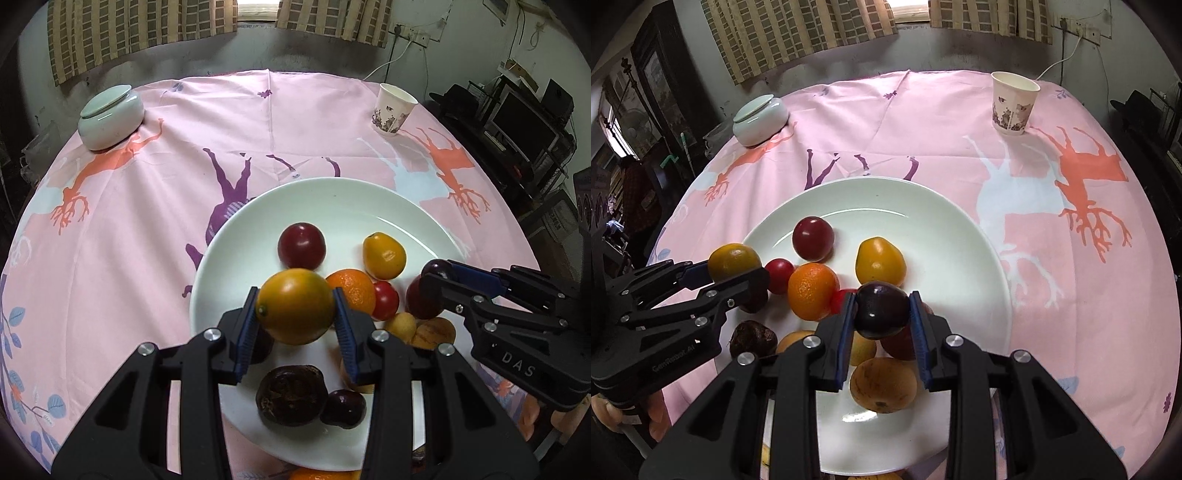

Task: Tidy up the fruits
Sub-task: 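Lower the plum and yellow tomato onto the plate and open both grippers, then grasp a small yellow-green fruit from the pile with the right gripper, then carry the yellow-green fruit with the right gripper while the left carries an orange toward the plate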

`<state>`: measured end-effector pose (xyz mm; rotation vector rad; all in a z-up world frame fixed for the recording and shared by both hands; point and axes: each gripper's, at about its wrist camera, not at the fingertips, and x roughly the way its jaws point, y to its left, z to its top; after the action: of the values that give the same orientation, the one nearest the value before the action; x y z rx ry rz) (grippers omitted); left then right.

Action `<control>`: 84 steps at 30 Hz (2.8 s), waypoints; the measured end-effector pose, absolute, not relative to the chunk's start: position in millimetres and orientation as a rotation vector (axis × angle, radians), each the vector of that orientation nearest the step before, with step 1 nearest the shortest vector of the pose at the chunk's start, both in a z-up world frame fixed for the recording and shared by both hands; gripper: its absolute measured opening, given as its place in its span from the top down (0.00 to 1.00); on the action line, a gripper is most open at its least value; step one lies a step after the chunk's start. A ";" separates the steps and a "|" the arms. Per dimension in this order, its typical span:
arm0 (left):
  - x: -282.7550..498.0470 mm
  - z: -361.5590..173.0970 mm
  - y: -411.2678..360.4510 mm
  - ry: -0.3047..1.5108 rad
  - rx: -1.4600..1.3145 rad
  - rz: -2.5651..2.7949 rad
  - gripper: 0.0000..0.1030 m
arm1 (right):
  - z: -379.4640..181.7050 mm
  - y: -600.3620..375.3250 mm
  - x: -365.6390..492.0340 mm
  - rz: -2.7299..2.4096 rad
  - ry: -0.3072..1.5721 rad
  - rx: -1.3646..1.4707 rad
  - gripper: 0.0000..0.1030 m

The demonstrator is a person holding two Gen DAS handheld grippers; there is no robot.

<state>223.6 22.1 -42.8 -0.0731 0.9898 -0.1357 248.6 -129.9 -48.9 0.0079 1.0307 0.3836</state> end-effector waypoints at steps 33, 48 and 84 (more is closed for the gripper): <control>41.5 -40.2 51.1 0.826 -0.077 -0.002 0.02 | -59.8 -162.4 72.4 0.302 0.990 -0.077 0.02; 33.2 -56.5 53.5 0.886 -0.064 -0.004 0.02 | -77.9 -158.8 57.9 0.421 1.026 0.014 0.50; 84.0 -98.2 14.7 0.996 -0.023 -0.171 0.55 | -99.4 -188.3 55.0 0.359 1.014 0.031 0.72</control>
<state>84.0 14.7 -98.2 -0.0234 0.9964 -0.1712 55.0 -188.3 -99.4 0.0309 1.0140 0.3590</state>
